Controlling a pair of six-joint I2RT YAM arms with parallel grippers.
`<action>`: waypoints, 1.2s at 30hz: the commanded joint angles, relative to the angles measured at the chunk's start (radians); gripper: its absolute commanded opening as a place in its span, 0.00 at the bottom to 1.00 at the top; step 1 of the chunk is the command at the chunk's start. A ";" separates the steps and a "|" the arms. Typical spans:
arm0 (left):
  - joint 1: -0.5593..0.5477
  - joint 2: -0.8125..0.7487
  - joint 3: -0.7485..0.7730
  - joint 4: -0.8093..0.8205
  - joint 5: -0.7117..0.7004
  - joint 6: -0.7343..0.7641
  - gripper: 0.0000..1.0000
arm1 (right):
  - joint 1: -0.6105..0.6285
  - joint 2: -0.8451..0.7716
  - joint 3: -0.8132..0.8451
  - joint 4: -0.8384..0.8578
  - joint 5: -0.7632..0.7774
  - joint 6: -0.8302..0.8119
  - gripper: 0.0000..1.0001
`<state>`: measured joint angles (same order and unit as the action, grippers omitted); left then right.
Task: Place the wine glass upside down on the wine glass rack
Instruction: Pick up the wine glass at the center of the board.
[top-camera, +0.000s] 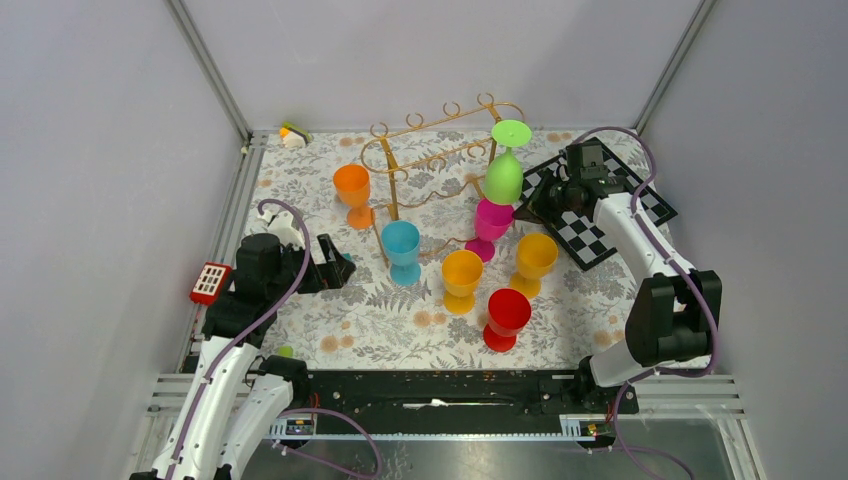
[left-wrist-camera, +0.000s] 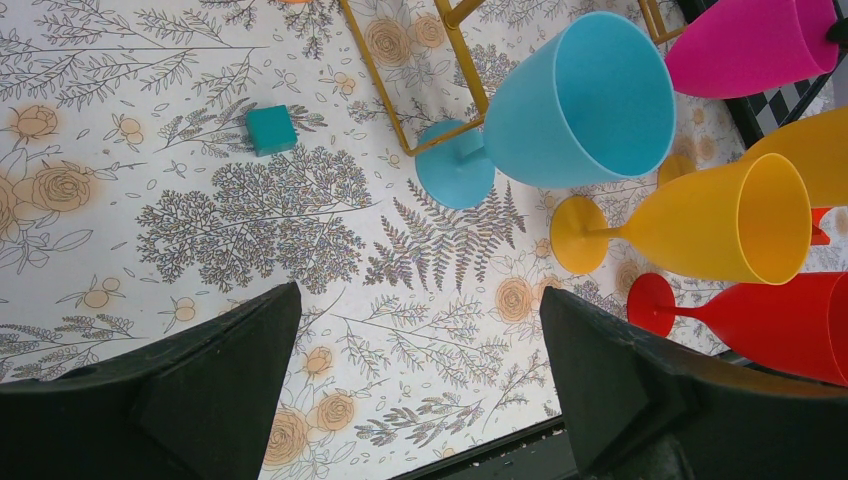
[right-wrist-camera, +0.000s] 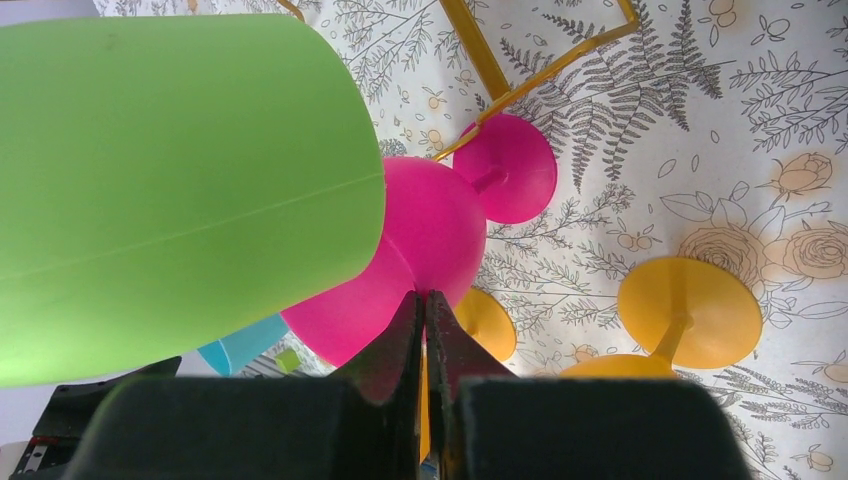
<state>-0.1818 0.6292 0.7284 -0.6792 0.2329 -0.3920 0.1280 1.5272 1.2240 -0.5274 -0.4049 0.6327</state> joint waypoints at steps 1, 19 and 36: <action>-0.002 -0.007 0.002 0.052 -0.002 0.007 0.99 | -0.002 0.003 0.023 -0.070 0.034 -0.030 0.00; -0.002 -0.007 0.002 0.052 0.002 0.008 0.99 | -0.003 -0.076 0.103 -0.233 0.220 -0.109 0.00; -0.002 -0.012 0.002 0.052 0.002 0.008 0.99 | -0.031 -0.199 0.077 -0.252 0.462 -0.182 0.00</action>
<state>-0.1818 0.6292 0.7284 -0.6792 0.2333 -0.3920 0.1181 1.3911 1.2915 -0.7963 -0.0395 0.4778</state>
